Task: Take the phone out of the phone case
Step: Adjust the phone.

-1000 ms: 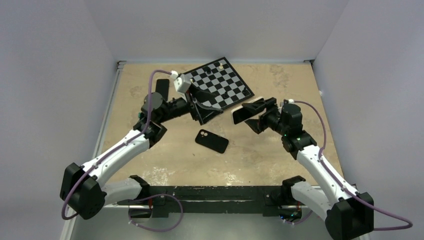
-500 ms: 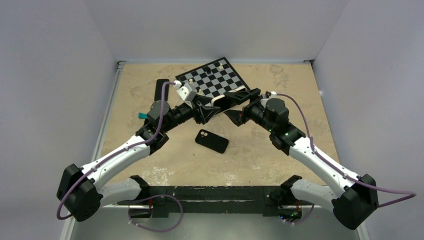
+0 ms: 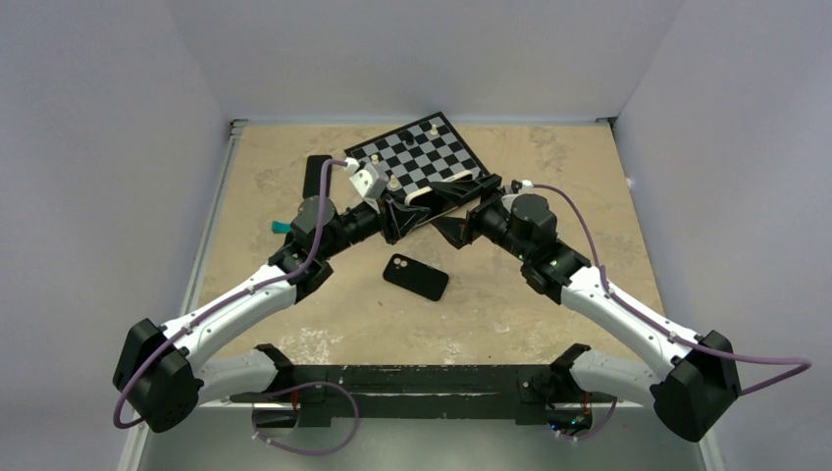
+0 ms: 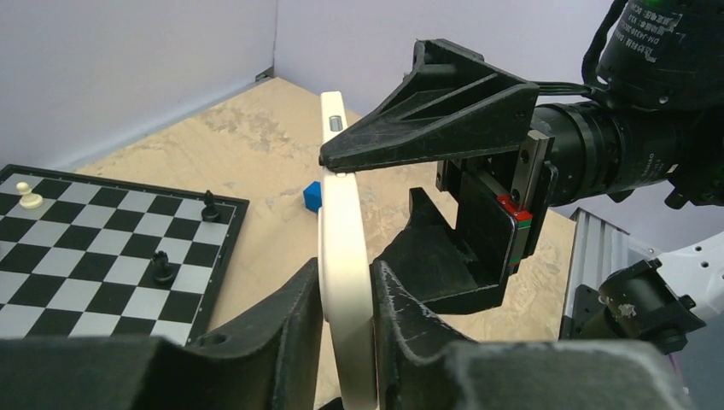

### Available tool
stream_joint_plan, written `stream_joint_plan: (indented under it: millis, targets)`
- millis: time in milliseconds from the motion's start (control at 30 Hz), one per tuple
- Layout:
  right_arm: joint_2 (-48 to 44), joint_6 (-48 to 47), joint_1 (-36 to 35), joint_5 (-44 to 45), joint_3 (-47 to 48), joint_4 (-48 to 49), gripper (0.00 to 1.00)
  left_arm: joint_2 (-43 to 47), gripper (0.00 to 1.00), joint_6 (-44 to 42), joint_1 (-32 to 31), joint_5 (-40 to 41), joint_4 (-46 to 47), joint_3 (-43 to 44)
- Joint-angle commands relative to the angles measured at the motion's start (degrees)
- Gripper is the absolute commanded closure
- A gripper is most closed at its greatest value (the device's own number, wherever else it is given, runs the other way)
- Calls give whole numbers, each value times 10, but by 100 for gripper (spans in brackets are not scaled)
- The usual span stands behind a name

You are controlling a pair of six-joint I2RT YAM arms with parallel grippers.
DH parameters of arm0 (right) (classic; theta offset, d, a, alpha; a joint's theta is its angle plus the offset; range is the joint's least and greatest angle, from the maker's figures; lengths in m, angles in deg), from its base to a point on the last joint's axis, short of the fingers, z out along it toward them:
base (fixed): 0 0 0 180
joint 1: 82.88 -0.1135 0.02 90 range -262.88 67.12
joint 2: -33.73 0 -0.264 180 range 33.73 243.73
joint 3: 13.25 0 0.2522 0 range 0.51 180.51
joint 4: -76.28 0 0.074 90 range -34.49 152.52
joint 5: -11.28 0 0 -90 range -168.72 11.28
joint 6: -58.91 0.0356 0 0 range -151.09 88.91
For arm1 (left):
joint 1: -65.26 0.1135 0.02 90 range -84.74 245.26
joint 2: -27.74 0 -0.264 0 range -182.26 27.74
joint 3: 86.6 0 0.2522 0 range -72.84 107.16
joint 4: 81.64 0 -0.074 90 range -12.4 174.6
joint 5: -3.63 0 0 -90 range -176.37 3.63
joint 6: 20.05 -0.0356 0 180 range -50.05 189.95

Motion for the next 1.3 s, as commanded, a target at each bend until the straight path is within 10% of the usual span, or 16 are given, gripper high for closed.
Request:
stream_joint_plan:
  millis: [0, 267, 600, 767, 867, 1033, 1267]
  targets:
    - [-10, 9, -11, 25, 51, 67, 100, -8, 72, 5, -1, -25, 21, 22]
    - [-30, 12, -11, 35, 51, 68, 100, -14, 59, 26, -1, -24, 20, 23]
    - [-23, 10, -37, 35, 56, 66, 100, 5, 71, 31, 0, -29, 36, 16]
    - [-13, 0, -49, 30, 57, 66, 100, 18, 99, 32, 0, -34, 54, 7]
    - [-17, -21, -50, 25, 49, 56, 98, 29, 100, 32, 0, -29, 74, -8]
    - [-47, -82, -50, 27, 19, 18, 20, 43, 100, 30, 1, -23, 70, -11]
    - [-103, -382, -49, 65, 44, -229, 12, 44, 100, 9, 4, -11, 3, 16]
